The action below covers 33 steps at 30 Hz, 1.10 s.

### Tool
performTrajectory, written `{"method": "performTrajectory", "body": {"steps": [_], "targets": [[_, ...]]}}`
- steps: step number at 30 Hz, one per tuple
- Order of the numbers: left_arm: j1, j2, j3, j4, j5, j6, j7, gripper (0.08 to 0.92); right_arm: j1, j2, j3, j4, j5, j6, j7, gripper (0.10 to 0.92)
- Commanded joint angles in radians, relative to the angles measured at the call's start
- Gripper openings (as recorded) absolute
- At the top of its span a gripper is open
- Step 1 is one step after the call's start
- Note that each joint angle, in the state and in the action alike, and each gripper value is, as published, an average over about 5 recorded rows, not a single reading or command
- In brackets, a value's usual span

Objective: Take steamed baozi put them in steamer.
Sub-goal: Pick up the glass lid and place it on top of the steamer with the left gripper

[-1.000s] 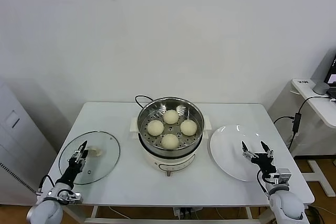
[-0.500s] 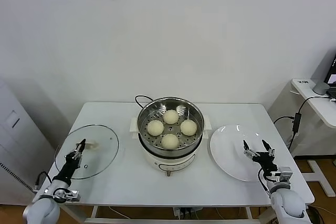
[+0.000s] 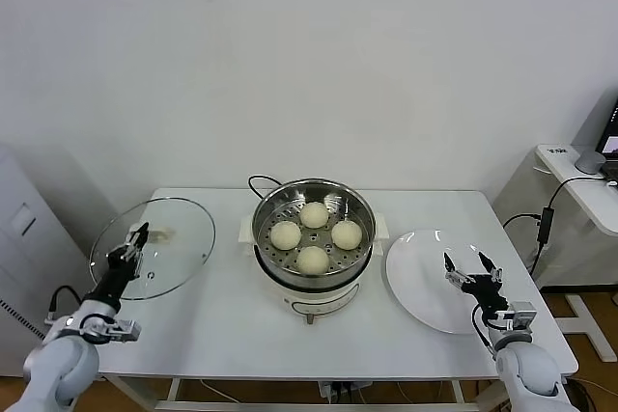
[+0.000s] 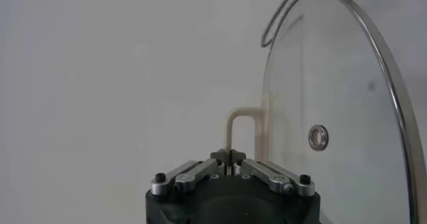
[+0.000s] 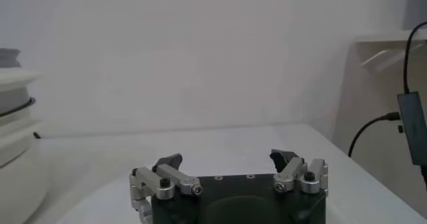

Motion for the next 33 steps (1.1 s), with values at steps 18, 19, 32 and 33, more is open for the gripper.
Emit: {"method": "performTrajectory", "body": {"steps": [18,19,32,33], "targets": [[-0.253,0.061,0.498,-0.383,0.044,0.58,0.332,0.099,0.007,-0.011,-0.016,0.009,-0.017,-0.004,0.007,0.823],[-0.268,0.048,0.522,-0.381,0.058,0.599,0.34,0.099,0.007,-0.012,-0.016,0.009,-0.017,-0.005,0.008,0.823],[-0.365,-0.09,0.704,-0.317,0.199,0.688,0.373,0.099,0.01,-0.003,-0.015,-0.014,-0.02,-0.002,0.008,0.823],[-0.372,-0.099,0.713,-0.307,0.203,0.688,0.373,0.099,0.011,-0.002,-0.014,-0.016,-0.02,-0.001,0.008,0.823]]}}
